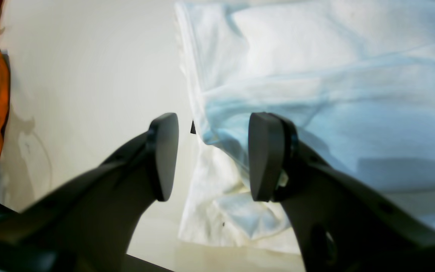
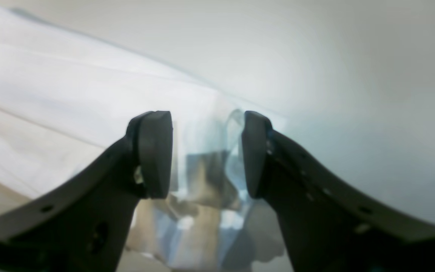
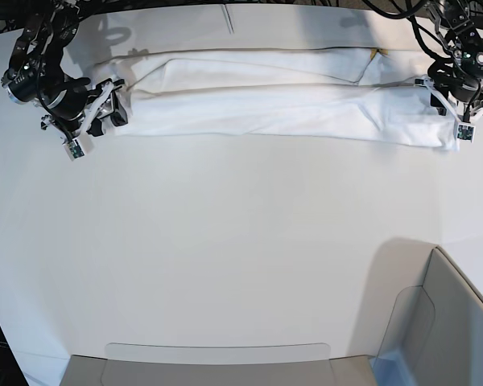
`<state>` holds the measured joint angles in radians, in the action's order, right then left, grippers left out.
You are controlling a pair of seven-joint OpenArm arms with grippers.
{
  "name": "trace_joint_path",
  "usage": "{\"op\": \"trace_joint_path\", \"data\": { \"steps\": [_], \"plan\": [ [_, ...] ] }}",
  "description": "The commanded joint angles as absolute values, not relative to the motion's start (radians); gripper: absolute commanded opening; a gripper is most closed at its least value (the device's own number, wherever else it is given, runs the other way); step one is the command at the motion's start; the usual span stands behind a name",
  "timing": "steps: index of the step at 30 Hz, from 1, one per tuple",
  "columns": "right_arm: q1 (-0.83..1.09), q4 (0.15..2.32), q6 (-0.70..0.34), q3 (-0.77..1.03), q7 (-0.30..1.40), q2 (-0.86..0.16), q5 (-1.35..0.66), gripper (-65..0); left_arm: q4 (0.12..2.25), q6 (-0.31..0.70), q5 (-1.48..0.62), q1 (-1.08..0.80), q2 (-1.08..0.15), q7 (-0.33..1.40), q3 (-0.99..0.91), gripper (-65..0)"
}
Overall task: Layout the t-shirt on the table in an organized manner, then fold the t-shirt properly
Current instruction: 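Regrasp the strip ends with both grippers and straighten the fold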
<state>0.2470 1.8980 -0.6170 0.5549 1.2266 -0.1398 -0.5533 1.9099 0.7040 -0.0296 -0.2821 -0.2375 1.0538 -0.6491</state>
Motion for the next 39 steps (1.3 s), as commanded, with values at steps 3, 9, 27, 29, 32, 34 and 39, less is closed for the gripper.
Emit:
{"op": "trace_joint_path", "data": {
  "steps": [3, 9, 27, 29, 32, 34, 39],
  "plan": [
    [0.243, 1.914, -0.631, 0.549, 1.211, -0.153, -0.567, -36.6, 1.926, 0.698, -0.033, -0.278, -0.251, 1.043, -0.657, -34.5],
    [0.246, 1.874, -0.631, 0.516, 1.213, -0.156, -0.565, -54.4, 1.926, 0.698, -0.033, -0.278, -0.251, 1.043, -0.657, -34.5],
    [0.406, 1.979, -0.633, 0.516, 1.211, -0.191, -0.567, -64.0, 1.926, 0.698, -0.033, -0.277, -0.251, 1.043, -0.656, -34.5],
    [0.410, 1.985, -0.657, 0.516, 1.210, -0.209, -0.567, -64.0, 1.926, 0.698, -0.033, -0.275, -0.251, 1.043, -0.656, -34.5],
    [0.421, 1.986, -0.698, 0.522, 1.210, -0.222, -0.567, -64.0, 1.926, 0.698, -0.033, -0.275, -0.251, 1.043, -0.656, -34.5],
    [0.417, 1.989, -0.698, 0.524, 1.210, -0.223, -0.565, -64.0, 1.926, 0.698, -0.033, -0.275, -0.251, 1.043, -0.656, -34.5],
    [0.381, 1.988, -0.698, 0.526, 1.208, -0.225, -0.562, -64.0, 1.926, 0.698, -0.033, -0.275, -0.249, 1.043, -0.656, -34.5]
  ]
}}
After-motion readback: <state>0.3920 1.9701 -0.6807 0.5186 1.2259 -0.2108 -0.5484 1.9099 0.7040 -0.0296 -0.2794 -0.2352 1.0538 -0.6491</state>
